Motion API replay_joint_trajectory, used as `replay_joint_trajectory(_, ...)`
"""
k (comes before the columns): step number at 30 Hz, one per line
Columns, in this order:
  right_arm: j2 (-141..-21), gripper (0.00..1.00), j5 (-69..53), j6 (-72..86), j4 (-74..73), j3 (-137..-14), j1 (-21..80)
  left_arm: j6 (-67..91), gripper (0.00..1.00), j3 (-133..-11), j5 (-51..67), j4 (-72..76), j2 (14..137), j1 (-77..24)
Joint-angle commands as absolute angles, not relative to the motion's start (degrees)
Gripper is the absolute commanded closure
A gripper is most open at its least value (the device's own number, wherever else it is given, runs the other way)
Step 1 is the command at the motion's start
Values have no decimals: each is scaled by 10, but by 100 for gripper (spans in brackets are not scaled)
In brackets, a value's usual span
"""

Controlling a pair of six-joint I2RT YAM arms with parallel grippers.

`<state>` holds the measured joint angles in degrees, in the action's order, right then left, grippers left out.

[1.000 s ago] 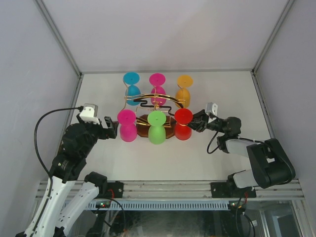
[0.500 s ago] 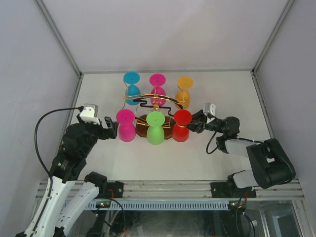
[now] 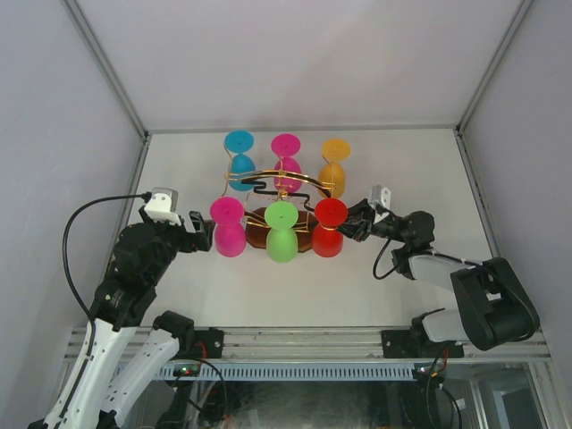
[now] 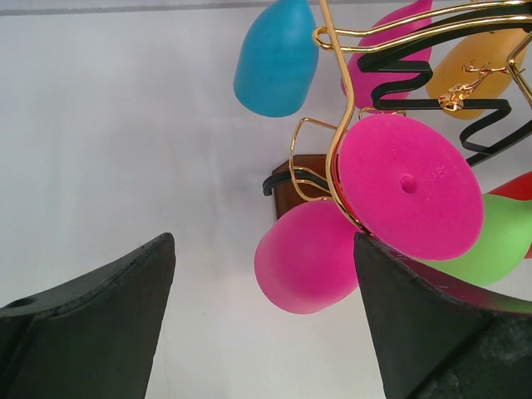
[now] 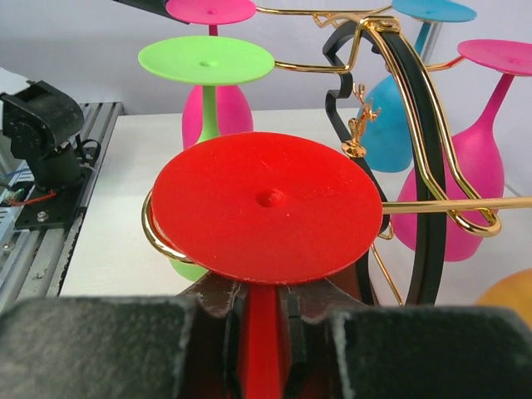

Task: Place the wine glass upside down on the wine glass rack
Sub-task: Turn the wine glass upside down at the wine rack.

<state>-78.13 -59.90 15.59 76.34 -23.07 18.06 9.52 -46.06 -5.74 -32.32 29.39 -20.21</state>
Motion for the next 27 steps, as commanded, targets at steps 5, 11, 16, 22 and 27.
replay_joint_trajectory(5,-716,97,-495,107,742,-189,213,102,9,-463,-45,-302,299,-200)
replay_joint_trajectory(11,-692,93,-411,81,757,-158,244,103,9,-462,-44,-298,300,-200)
replay_joint_trajectory(16,-685,92,-348,67,781,-134,270,103,9,-462,-41,-297,301,-200)
replay_joint_trajectory(22,-678,91,-270,47,799,-111,307,103,9,-459,-43,-298,297,-200)
replay_joint_trajectory(27,-671,90,-214,33,797,-104,340,104,9,-458,-43,-297,298,-200)
